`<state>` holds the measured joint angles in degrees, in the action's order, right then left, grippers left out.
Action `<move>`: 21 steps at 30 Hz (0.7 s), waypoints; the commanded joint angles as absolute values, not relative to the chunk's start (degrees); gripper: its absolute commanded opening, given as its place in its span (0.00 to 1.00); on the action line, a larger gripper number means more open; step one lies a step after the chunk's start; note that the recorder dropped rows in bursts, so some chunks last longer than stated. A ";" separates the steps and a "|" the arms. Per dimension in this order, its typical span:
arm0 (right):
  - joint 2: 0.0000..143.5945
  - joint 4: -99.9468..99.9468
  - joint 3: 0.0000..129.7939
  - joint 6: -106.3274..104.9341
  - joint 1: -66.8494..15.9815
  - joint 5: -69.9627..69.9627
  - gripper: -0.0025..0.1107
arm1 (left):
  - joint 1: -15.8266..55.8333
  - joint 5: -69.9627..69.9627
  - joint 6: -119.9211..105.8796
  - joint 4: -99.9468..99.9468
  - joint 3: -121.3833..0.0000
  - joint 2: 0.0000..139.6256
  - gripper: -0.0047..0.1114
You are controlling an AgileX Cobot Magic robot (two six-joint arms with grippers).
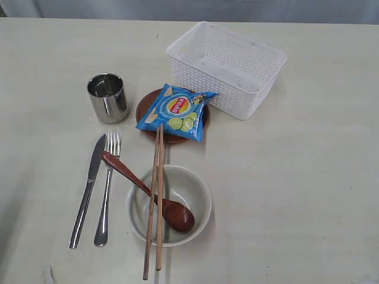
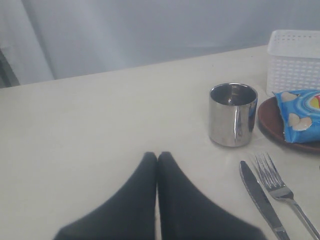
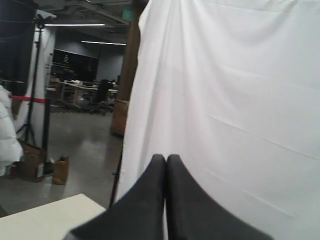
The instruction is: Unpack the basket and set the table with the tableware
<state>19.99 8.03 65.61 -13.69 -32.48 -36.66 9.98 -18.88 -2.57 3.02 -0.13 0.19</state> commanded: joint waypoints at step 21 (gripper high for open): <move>0.54 6.98 39.57 -14.38 -8.65 -32.90 0.02 | 9.84 -18.45 -2.55 2.92 0.00 0.00 0.04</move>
